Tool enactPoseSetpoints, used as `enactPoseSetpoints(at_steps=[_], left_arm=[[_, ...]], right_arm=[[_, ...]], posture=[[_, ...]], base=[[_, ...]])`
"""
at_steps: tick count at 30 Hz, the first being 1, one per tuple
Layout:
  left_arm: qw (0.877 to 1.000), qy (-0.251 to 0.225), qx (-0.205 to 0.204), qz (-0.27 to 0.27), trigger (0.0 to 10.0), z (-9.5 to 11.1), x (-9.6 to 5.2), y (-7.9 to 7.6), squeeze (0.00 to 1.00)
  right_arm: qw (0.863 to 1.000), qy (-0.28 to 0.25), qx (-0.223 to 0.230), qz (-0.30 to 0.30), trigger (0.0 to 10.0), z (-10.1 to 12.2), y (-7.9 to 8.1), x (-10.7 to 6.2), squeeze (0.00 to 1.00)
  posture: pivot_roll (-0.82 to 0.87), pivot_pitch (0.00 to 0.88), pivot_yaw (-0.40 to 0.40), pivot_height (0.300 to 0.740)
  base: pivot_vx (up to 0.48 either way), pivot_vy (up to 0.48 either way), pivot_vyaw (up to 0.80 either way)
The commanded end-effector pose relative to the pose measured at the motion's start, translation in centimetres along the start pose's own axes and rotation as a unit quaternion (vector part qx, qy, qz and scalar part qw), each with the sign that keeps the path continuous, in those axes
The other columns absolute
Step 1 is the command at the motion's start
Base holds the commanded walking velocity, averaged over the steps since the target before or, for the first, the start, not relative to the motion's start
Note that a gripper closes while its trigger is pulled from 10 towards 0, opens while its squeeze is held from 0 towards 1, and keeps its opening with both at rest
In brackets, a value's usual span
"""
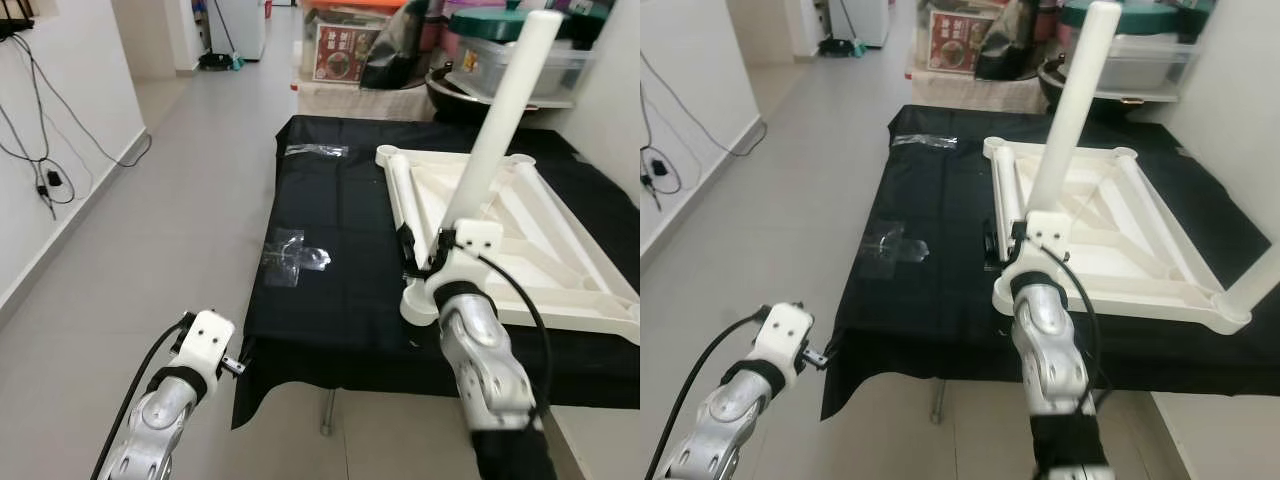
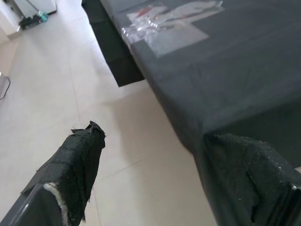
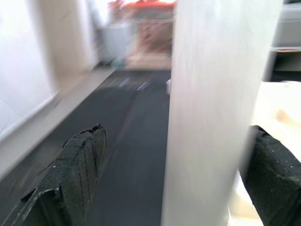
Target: Building children table
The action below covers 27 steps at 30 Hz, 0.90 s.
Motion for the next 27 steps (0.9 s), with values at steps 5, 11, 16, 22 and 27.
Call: enactPoseSetpoints(at_steps=[5, 11, 16, 22, 27], left_arm=[[1.0, 0.006, 0.001, -0.004, 10.0, -0.3, -0.1, 0.0, 0.0], [1.0, 0.003, 0.003, -0.01, 10.0, 0.0, 0.4, -0.2, 0.0], [1.0, -0.003, 0.004, -0.007, 10.0, 0.4, 0.9, -0.1, 0.0], [1.0, -0.005, 0.002, 0.002, 10.0, 0.6, 0.8, 0.2, 0.0], [1.0, -0.002, 0.001, 0.006, 10.0, 0.4, 0.6, 0.4, 0.0]], right_arm=[[0.973, 0.16, -0.05, 0.161, 10.0, -5.5, 3.8, -3.8, 1.0], [0.962, 0.209, -0.131, 0.121, 10.0, -6.9, -0.2, -3.0, 1.0], [0.976, 0.126, -0.049, 0.172, 10.0, -3.3, 5.0, -0.1, 1.0], [0.973, 0.074, 0.029, 0.215, 10.0, -0.5, 11.6, 3.0, 1.0], [0.975, 0.068, 0.041, 0.207, 10.0, -0.1, 13.9, 4.2, 1.0]], posture=[[0.05, 0.0, -0.039, 0.74], [0.05, 0.0, -0.035, 0.74], [0.07, 0.0, -0.042, 0.74], [0.11, 0.0, -0.066, 0.74], [0.12, 0.0, -0.072, 0.74]], base=[[0.0, 0.0, 0.0], [0.0, 0.0, 0.0], [0.0, 0.0, 0.0], [0.0, 0.0, 0.0], [0.0, 0.0, 0.0]])
Point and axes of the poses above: a point about 5 cm out from each wrist's last joint towards the gripper, its own x axis pointing out of the wrist towards the gripper, its own z axis along the axis of the wrist's last joint, y = z × x, the point moved 6 cm from there along x, pointing out of the wrist towards the gripper, and after that the axes turned 8 degrees about x, right-handed, at the moved point
